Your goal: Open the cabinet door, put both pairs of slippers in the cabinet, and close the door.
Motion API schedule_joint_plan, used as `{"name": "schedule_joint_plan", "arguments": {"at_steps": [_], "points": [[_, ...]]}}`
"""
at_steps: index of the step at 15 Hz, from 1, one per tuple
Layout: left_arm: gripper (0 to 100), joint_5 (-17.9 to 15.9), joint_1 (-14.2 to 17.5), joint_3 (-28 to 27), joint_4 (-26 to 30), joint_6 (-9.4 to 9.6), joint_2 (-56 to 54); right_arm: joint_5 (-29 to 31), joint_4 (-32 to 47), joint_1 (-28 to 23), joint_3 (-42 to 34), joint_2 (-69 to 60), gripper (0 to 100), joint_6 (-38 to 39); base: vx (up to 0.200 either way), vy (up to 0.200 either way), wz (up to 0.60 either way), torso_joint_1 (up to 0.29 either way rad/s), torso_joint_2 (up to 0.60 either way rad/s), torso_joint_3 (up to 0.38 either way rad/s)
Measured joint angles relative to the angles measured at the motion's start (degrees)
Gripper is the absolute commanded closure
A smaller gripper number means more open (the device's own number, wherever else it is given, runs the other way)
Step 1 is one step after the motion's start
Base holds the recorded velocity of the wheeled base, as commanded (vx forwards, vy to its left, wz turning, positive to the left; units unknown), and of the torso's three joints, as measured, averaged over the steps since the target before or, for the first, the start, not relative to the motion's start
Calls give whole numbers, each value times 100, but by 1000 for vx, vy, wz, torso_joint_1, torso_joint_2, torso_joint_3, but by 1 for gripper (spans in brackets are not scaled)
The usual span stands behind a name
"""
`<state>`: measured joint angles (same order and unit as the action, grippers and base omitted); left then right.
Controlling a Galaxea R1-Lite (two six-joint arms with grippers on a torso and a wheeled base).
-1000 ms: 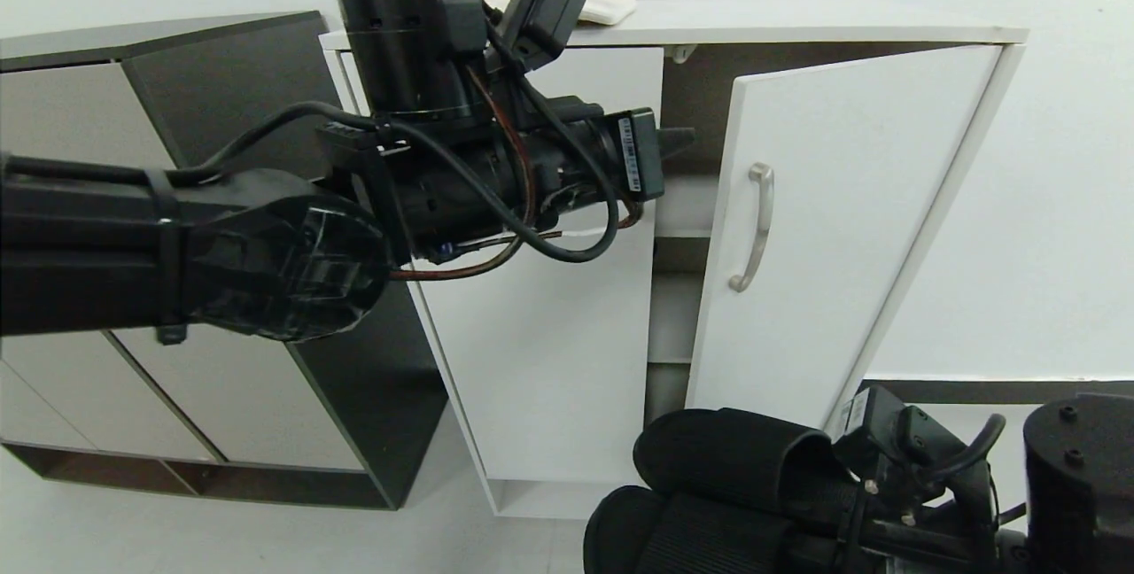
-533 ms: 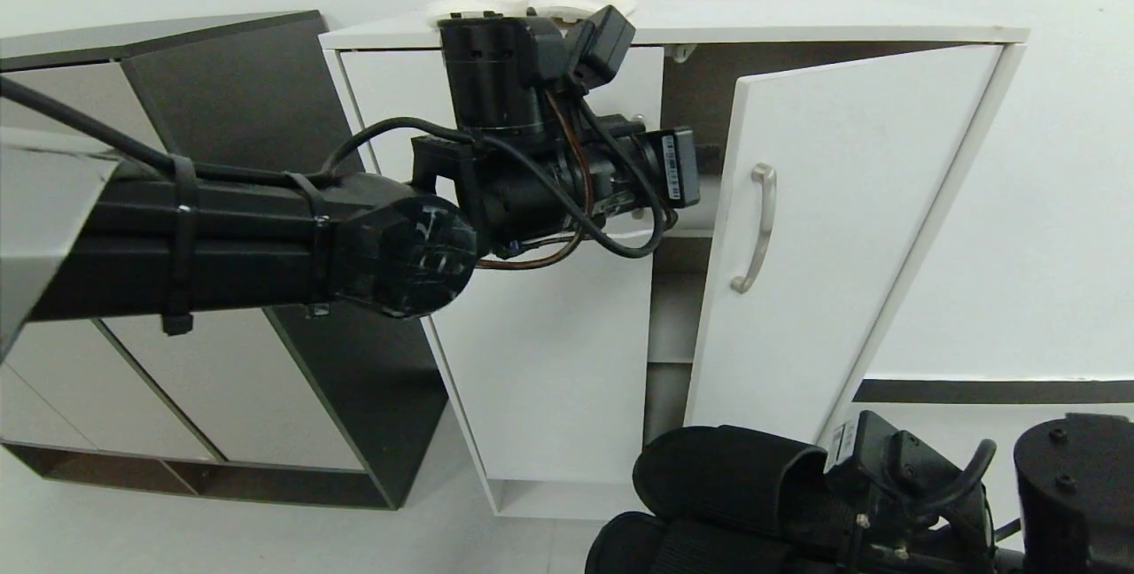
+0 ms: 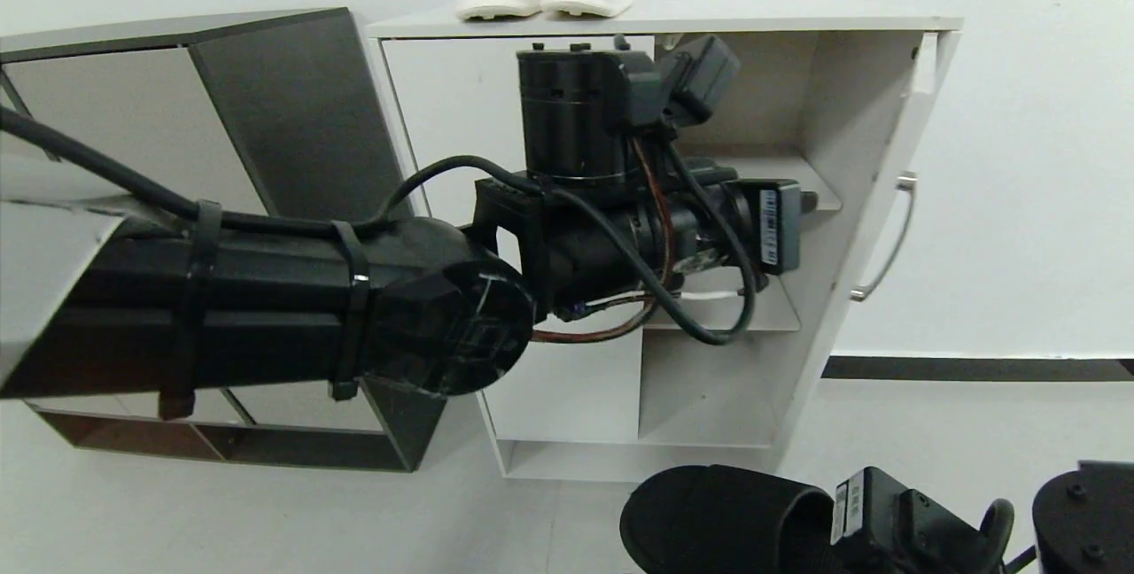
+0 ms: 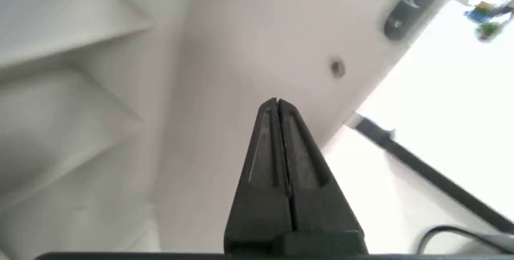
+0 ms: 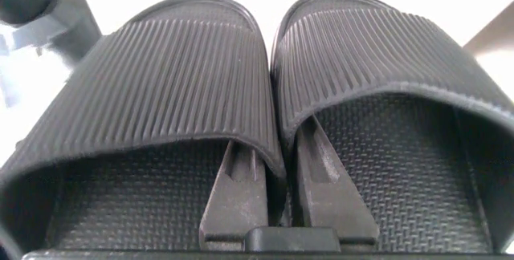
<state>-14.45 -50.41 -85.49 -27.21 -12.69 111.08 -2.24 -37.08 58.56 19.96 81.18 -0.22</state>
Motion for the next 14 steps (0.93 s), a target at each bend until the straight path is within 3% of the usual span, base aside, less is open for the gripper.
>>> {"name": "schedule_joint_plan", "arguments": {"at_steps": [2, 4, 7, 10, 14], "points": [[100, 22, -173, 7, -161, 11, 11, 4, -11, -11, -15, -12, 100, 15, -100, 0, 0, -4, 1, 1], [100, 202, 72, 71, -297, 21, -48, 96, -13, -241, 101, 44, 100, 46, 0, 0, 0, 0, 0, 0], [100, 613, 485, 501, -355, 33, -524, 763, -22, -755, 551, 302, 100, 388, 0, 0, 0, 0, 0, 0], [100, 1037, 883, 1562, -199, 154, -1753, 1746, -28, -1091, 1254, 768, 100, 935, 0, 0, 0, 0, 0, 0], [100, 1981, 1601, 3334, 866, 299, -4358, 2510, -27, -1402, 1843, 1435, 100, 1207, 0, 0, 0, 0, 0, 0]]}}
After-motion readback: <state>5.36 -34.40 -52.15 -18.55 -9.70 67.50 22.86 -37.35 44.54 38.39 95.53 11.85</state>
